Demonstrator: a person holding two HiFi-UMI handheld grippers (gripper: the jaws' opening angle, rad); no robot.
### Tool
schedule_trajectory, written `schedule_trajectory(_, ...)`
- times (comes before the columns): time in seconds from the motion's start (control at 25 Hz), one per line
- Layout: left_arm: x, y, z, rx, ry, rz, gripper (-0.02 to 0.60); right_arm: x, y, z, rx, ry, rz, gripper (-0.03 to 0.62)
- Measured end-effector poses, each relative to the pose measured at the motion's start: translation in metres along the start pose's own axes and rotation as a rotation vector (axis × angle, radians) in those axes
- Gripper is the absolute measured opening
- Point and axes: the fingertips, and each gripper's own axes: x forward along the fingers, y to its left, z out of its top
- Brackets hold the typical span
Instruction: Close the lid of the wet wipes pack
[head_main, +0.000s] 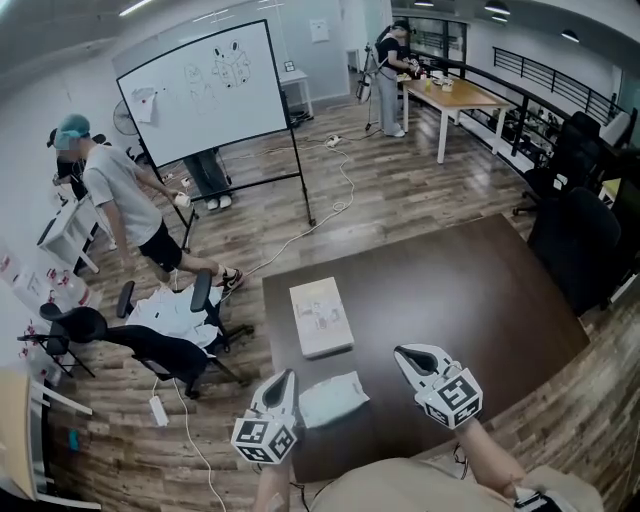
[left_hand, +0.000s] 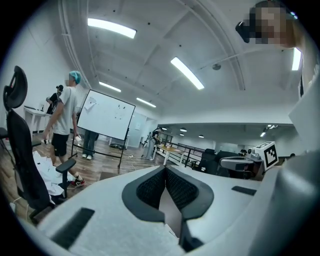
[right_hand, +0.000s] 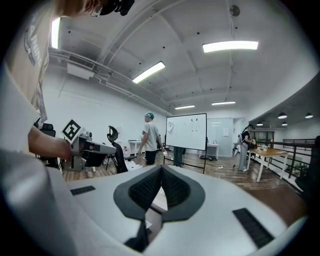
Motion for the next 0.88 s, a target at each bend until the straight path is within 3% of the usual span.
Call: schedule_trajectory(0.88,-0.002,0.007,-0.019,-0.014,0.055,-0.032,0.009,-0.002,0.003,-0.01,-0.003,0.044,-0.016,0.014)
